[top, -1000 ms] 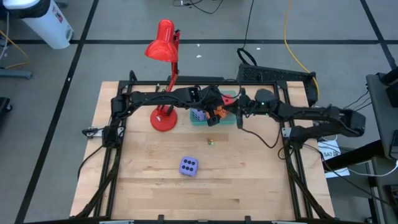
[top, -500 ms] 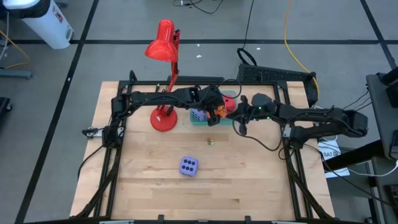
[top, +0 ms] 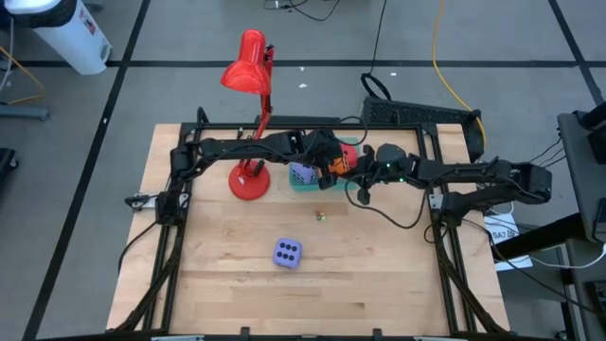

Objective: Pick & Place Dice
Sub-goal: Put the large orange die into the green bin, then put the large purple die into the green bin

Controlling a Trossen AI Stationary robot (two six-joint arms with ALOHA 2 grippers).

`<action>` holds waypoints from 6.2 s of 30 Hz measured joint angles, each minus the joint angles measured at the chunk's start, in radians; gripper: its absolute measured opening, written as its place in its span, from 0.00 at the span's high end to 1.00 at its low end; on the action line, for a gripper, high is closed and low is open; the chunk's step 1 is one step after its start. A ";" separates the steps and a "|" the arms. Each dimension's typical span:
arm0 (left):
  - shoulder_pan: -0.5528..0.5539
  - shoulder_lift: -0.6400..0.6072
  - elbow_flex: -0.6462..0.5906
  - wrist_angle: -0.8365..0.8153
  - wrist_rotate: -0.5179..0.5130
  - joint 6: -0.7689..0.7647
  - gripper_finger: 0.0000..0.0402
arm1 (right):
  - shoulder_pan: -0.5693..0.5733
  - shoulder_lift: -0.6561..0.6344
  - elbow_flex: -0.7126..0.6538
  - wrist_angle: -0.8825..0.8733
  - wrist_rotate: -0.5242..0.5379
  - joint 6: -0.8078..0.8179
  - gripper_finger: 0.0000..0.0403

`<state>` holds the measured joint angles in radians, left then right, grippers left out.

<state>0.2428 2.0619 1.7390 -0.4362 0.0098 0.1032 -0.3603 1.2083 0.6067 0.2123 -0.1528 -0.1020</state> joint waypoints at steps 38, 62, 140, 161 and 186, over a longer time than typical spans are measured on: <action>0.017 0.001 0.000 0.021 0.053 -0.150 0.00 | -0.036 0.033 0.002 -0.004 0.026 -0.008 1.00; 0.021 -0.014 0.014 0.149 0.189 -0.301 0.01 | -0.041 0.049 -0.003 -0.022 0.051 -0.021 1.00; -0.223 -1.587 -1.139 0.185 -0.237 -0.116 0.99 | 0.006 -0.441 -0.254 0.132 -0.031 0.142 1.00; -0.199 -1.809 -1.565 0.581 -0.235 -0.174 0.99 | 0.010 -0.441 -0.254 0.142 -0.035 0.170 1.00; -0.199 -1.809 -1.614 0.514 -0.301 -0.289 0.96 | 0.141 -0.329 -0.212 0.194 0.150 0.230 1.00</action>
<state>0.0437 0.2531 0.1246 0.0780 -0.2908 -0.1859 -0.2188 0.8789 0.3951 0.4058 -0.0025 0.1280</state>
